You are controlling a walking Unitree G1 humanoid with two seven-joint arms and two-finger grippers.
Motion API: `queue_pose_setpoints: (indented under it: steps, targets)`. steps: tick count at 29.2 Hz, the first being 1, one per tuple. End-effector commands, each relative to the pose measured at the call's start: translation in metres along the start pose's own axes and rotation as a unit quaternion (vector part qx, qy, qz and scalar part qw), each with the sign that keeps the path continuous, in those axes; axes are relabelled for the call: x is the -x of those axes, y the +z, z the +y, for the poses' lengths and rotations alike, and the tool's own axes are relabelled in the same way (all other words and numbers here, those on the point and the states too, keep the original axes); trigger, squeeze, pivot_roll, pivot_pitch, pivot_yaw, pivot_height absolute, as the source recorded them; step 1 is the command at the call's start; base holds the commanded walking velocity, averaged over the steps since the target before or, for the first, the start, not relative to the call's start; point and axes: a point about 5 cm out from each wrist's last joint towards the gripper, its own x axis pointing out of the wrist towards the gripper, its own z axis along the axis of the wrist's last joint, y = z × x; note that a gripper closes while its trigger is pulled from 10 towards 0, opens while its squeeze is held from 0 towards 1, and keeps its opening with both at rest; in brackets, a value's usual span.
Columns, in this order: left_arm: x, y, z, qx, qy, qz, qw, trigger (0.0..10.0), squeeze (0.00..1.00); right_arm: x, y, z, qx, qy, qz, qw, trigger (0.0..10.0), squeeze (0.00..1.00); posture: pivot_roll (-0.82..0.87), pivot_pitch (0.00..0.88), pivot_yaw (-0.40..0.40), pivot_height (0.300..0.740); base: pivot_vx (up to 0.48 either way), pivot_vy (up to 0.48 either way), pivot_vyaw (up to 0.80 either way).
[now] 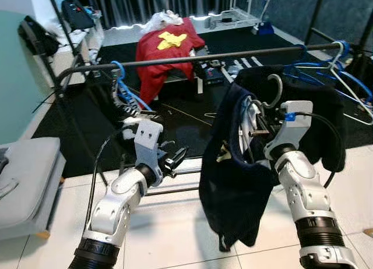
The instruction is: Hang hanger
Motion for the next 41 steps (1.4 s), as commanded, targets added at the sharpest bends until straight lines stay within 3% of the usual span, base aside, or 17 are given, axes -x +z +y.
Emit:
queue_pose_setpoints:
  steps: [1,14,25,37,41]
  targets:
    - [0.002,-0.004,0.002,-0.004,0.009,0.003,1.000,10.0,0.00,-0.001,-0.001,0.006,0.004,0.017,0.008,1.000,10.0,0.00,-0.08,0.036,0.067,0.740,0.420,0.000,0.00]
    - [0.001,0.003,-0.006,-0.013,-0.007,-0.026,1.000,10.0,0.00,-0.002,0.001,0.006,0.006,0.021,0.008,1.000,10.0,0.00,-0.09,0.024,0.064,0.740,0.455,0.000,0.00]
    - [-0.001,0.007,-0.013,-0.001,-0.022,-0.043,0.999,10.0,0.00,-0.002,0.013,0.007,0.036,0.040,-0.001,0.999,10.0,0.00,-0.10,0.017,0.061,0.740,0.424,0.000,0.00]
    - [0.000,0.009,-0.016,0.006,-0.023,-0.053,0.998,10.0,0.00,-0.004,0.019,0.010,0.047,0.055,-0.006,0.997,10.0,0.00,-0.09,0.032,0.056,0.740,0.000,0.000,0.00]
    - [0.001,0.008,-0.012,0.003,-0.007,-0.051,0.999,10.0,0.00,-0.011,0.021,0.017,0.047,0.105,0.011,0.993,10.0,0.00,-0.09,0.046,0.044,0.740,0.000,0.000,0.00]
